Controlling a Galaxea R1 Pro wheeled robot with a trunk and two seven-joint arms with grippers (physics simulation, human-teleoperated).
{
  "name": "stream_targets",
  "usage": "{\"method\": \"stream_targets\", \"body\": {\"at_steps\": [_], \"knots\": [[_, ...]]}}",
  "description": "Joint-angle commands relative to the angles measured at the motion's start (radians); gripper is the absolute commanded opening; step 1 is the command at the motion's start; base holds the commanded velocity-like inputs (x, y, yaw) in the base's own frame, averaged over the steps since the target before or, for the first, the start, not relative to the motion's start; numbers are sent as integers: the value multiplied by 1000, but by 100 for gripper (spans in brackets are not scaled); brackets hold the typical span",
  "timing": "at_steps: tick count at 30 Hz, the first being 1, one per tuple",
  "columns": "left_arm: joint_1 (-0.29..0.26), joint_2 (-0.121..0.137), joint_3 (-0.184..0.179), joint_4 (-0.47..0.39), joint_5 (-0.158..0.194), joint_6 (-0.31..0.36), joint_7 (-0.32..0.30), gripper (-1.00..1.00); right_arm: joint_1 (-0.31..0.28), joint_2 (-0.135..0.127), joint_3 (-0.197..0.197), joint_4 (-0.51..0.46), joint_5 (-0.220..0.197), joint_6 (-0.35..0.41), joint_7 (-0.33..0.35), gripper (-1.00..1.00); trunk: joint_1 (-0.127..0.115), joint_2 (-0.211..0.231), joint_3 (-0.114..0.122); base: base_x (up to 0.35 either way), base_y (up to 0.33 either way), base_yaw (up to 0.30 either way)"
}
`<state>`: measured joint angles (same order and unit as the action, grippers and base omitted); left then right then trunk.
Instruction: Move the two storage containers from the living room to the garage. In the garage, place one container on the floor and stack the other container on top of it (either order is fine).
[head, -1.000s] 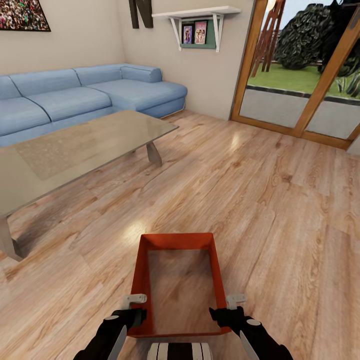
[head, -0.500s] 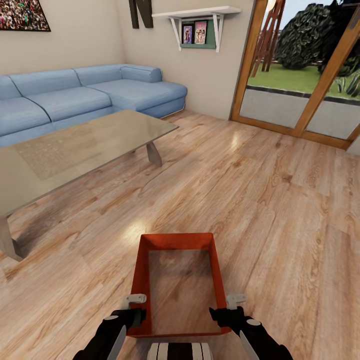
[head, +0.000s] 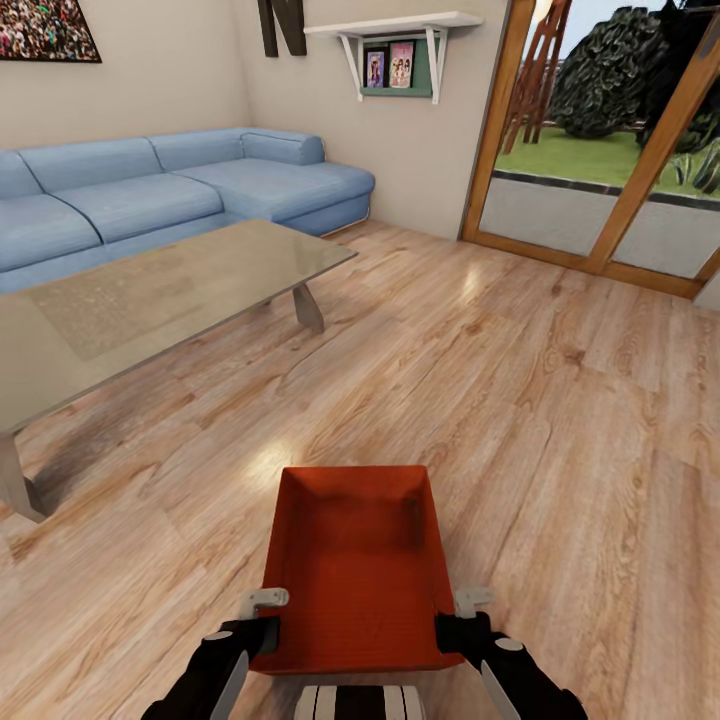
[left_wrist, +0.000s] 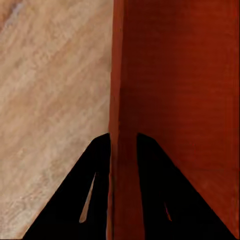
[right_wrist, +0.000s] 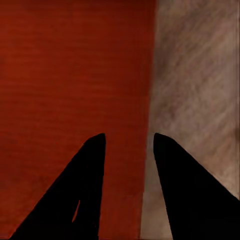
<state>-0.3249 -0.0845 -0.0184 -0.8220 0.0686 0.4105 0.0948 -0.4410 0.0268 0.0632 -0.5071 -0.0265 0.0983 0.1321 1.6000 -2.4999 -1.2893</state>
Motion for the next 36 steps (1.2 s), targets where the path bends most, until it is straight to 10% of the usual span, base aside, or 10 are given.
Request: {"method": "stream_targets", "body": {"at_steps": [1,36], "knots": [[0,2,0,-2,-13,7,12,-100,1,-4,-1,7,-1,6,2,-100,0,0,-1,0,0,0],[0,3,0,-2,-12,8,13,-100,1,-8,0,7,-3,8,12,-100,0,0,-1,0,0,0]]}}
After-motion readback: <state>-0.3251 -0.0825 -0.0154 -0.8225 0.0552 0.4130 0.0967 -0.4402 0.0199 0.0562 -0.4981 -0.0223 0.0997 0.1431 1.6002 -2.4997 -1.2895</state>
